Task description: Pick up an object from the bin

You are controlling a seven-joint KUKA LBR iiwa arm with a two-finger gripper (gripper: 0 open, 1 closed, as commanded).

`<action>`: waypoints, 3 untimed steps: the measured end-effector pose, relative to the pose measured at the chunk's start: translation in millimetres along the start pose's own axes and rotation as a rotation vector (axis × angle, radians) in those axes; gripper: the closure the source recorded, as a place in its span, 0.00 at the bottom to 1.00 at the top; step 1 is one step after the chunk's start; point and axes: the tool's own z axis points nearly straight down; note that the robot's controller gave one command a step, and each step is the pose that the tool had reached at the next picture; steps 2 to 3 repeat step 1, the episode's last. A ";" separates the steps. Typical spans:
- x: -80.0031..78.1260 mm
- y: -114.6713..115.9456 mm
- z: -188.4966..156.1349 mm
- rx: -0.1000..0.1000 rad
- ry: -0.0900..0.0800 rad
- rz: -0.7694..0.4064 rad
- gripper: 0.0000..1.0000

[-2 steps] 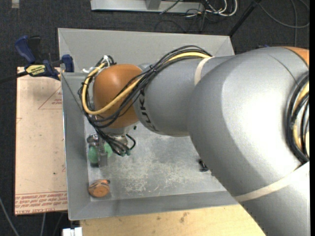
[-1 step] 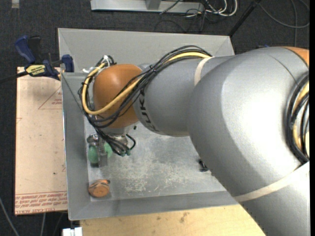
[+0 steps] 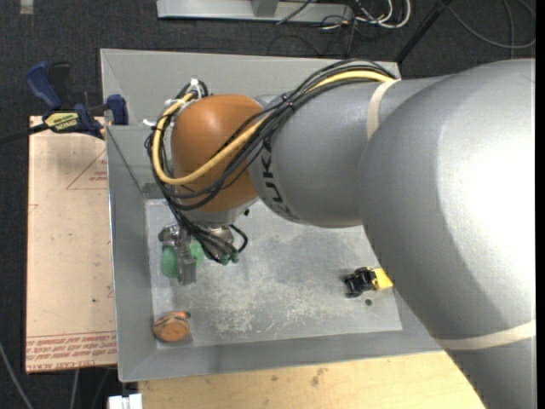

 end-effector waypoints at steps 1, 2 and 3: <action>-10.8 -15.7 -226.9 0.000 -0.014 0.036 1.00; -10.8 -15.7 -226.9 0.000 -0.014 0.036 1.00; -10.8 -15.7 -226.9 0.000 -0.014 0.036 1.00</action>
Offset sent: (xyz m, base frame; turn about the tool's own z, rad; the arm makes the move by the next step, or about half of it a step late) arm 0.0000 0.0000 0.0000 0.0000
